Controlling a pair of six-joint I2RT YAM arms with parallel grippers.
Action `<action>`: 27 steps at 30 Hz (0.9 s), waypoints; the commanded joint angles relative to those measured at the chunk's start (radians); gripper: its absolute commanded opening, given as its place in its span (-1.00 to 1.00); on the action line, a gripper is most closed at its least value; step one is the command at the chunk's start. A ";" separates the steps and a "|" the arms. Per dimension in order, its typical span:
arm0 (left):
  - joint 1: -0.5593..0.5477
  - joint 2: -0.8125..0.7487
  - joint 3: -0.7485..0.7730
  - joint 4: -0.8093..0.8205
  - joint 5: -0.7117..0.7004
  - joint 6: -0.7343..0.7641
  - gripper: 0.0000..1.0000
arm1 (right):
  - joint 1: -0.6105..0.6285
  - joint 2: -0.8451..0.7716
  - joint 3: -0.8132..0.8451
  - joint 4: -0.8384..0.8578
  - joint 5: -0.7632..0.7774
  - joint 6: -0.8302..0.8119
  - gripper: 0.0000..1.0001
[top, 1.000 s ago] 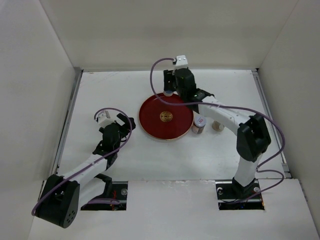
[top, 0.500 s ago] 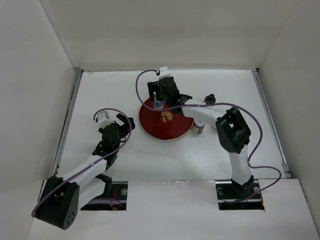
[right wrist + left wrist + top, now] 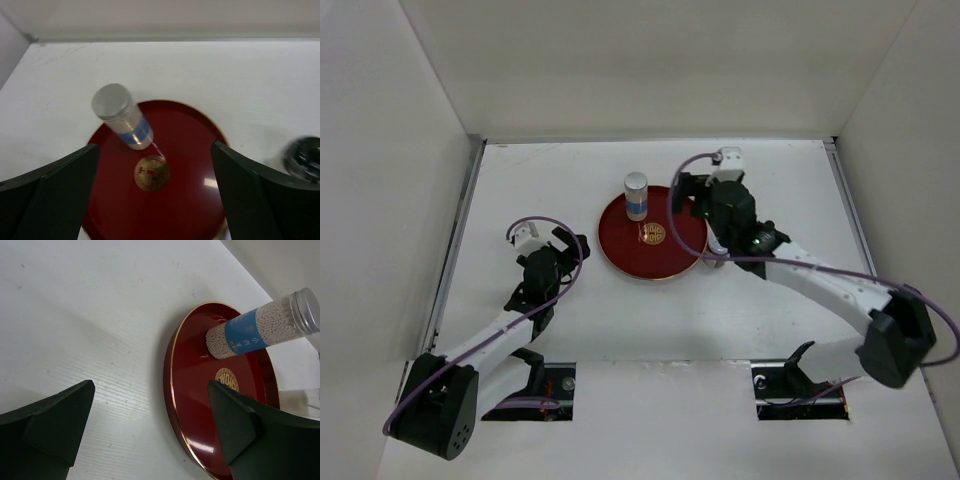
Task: Organize the condiment bottles
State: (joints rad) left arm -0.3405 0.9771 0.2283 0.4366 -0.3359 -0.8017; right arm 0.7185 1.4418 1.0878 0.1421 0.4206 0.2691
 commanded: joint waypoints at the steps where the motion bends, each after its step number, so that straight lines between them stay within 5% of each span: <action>1: -0.001 0.001 -0.003 0.050 0.001 -0.011 1.00 | -0.027 -0.147 -0.168 -0.059 0.138 0.088 1.00; 6: -0.001 0.035 0.011 0.050 0.006 -0.013 1.00 | -0.023 -0.241 -0.293 -0.275 0.145 0.180 1.00; 18: 0.008 0.037 0.013 0.045 0.003 -0.011 1.00 | -0.093 -0.069 -0.328 -0.167 0.063 0.205 0.99; 27: 0.004 0.025 0.003 0.054 0.005 -0.013 1.00 | -0.098 -0.082 -0.332 -0.082 0.180 0.142 0.22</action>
State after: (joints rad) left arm -0.3405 1.0100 0.2283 0.4397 -0.3355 -0.8082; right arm 0.6231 1.4216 0.7361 -0.0437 0.5117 0.4377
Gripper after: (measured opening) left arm 0.997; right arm 0.708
